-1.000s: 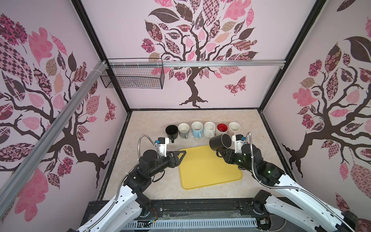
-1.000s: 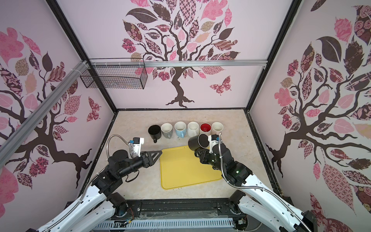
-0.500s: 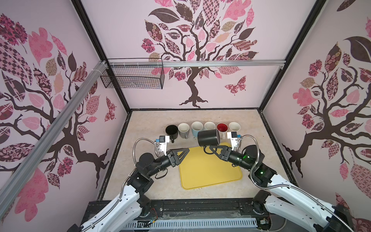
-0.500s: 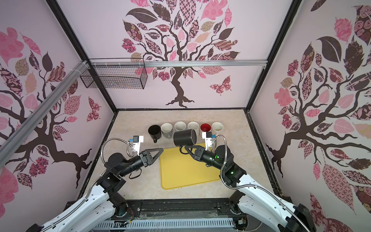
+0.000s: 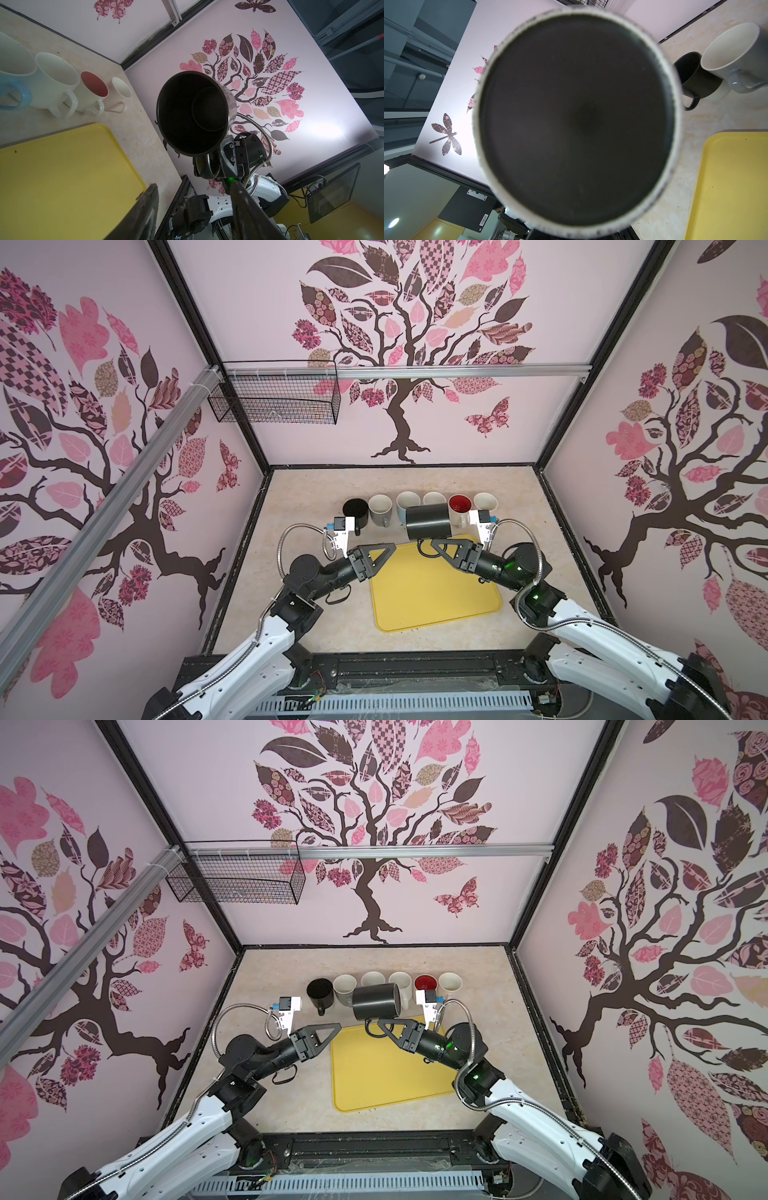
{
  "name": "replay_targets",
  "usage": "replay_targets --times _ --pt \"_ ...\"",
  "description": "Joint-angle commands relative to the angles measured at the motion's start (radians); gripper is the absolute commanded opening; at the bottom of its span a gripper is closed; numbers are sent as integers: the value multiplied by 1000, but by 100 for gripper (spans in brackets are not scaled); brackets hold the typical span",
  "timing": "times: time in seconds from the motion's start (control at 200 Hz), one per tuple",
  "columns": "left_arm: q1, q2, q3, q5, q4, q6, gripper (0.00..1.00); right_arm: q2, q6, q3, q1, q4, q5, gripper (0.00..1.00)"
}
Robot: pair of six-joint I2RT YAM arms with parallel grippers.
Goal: Turn the mug right side up
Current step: Place the mug at the top-left of the table.
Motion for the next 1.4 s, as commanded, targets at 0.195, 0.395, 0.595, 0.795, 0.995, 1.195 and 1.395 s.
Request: replay_targets --times 0.195,0.395,0.595,0.795,0.995,1.195,1.395 --pt "-9 47 -24 32 131 -33 57 43 15 42 10 205 -29 0" --pt "-15 69 -26 35 151 -36 57 88 12 42 42 239 -16 0" --pt "-19 81 -24 38 158 -38 57 136 -11 72 80 263 -3 0" --pt "-22 80 -24 37 160 -45 56 191 -5 84 104 328 24 0" --pt "-22 56 -40 25 149 -41 56 159 -85 121 109 234 83 0" --pt "-23 -19 -43 -11 44 -3 56 49 -223 181 108 -17 179 0" --pt "-22 -34 -17 -10 -14 30 56 85 -201 177 108 36 155 0"
